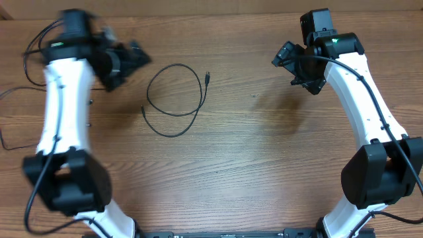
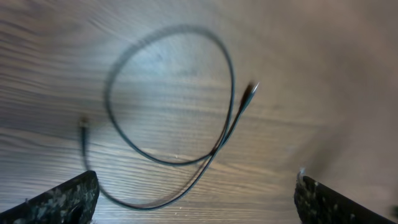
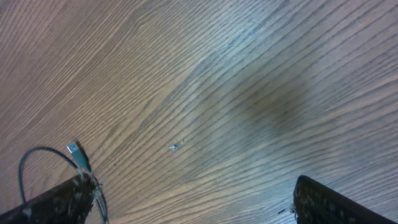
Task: Untangle cables
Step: 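Swing the left gripper from the left edge to the center cable, then grasp the center black cable strands with the left gripper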
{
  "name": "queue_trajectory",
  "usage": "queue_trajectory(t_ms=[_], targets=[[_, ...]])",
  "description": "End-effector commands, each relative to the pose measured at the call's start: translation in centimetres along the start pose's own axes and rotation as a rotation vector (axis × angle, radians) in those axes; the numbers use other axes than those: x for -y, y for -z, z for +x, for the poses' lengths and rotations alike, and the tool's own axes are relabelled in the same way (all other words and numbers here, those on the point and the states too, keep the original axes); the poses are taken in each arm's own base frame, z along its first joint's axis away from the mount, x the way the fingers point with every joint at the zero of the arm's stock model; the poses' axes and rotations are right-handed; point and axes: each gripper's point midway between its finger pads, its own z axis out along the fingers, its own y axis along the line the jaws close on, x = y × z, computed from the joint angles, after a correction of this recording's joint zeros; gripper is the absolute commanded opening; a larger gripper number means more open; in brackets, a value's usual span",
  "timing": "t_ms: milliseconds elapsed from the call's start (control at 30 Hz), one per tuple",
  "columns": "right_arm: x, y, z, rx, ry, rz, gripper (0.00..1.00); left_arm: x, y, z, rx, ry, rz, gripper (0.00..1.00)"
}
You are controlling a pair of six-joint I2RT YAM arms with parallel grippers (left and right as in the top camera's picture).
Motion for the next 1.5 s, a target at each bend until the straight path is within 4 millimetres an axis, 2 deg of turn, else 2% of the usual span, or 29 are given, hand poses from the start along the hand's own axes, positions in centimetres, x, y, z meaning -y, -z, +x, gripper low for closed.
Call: queue_trajectory(t_ms=[0, 133, 200, 267, 300, 467, 533, 633, 667, 700, 767, 1000, 1167, 1233, 1300, 1367, 1467], targets=[[0.1, 0.3, -0.5, 0.020, 0.001, 0.002, 1.00, -0.2, -5.1, 2.7, -0.067, -0.049, -0.173, 1.00], [0.1, 0.3, -0.5, 0.020, 0.002, 0.002, 1.00, 2.1, -9.7, 6.6, -0.186, -0.262, -0.189, 0.93], [0.1, 0.3, -0.5, 0.020, 0.002, 0.002, 1.00, 2.8, -11.5, 8.2, -0.235, -0.387, -0.191, 0.93], [0.1, 0.3, -0.5, 0.020, 0.002, 0.002, 1.00, 2.7, -13.0, 9.4, -0.267, -0.481, -0.232, 0.93], [0.1, 0.3, -0.5, 0.020, 0.001, 0.002, 1.00, 2.1, -14.1, 9.9, -0.273, -0.538, -0.303, 0.94], [0.1, 0.3, -0.5, 0.020, 0.001, 0.002, 1.00, 1.2, -16.8, 10.7, -0.300, -0.744, -0.391, 0.95], [0.1, 0.3, -0.5, 0.020, 0.002, 0.002, 1.00, 1.0, -17.8, 11.4, -0.339, -0.831, -0.387, 0.92], [0.1, 0.3, -0.5, 0.020, 0.002, 0.002, 1.00, 0.3, -18.6, 12.1, -0.378, -0.868, -0.391, 0.89], [0.1, 0.3, -0.5, 0.020, 0.002, 0.002, 1.00, 0.3, -18.7, 12.1, -0.382, -0.867, -0.392, 0.87], [0.1, 0.3, -0.5, 0.020, 0.002, 0.002, 1.00, 0.1, -18.9, 12.3, -0.391, -0.865, -0.392, 0.81], [0.1, 0.3, -0.5, 0.020, 0.001, 0.002, 1.00, -0.1, -19.2, 12.4, -0.396, -0.869, -0.393, 0.72], [0.1, 0.3, -0.5, 0.020, 0.001, 0.002, 1.00, -0.4, -19.4, 12.6, -0.406, -0.880, -0.394, 0.05], [0.1, 0.3, -0.5, 0.020, 0.001, 0.002, 1.00, -0.2, -19.2, 12.5, -0.379, -0.775, -0.413, 0.04], [0.1, 0.3, -0.5, 0.020, 0.001, 0.002, 1.00, 0.1, -18.3, 12.1, -0.366, -0.727, -0.429, 0.04], [0.1, 0.3, -0.5, 0.020, 0.001, 0.002, 1.00, 0.8, -16.9, 10.8, -0.311, -0.640, -0.456, 0.04], [0.1, 0.3, -0.5, 0.020, 0.001, 0.002, 1.00, 2.4, -14.9, 9.3, -0.243, -0.566, -0.443, 0.04], [0.1, 0.3, -0.5, 0.020, 0.002, 0.002, 1.00, 6.3, -10.6, 6.6, -0.119, -0.478, -0.341, 0.05]])
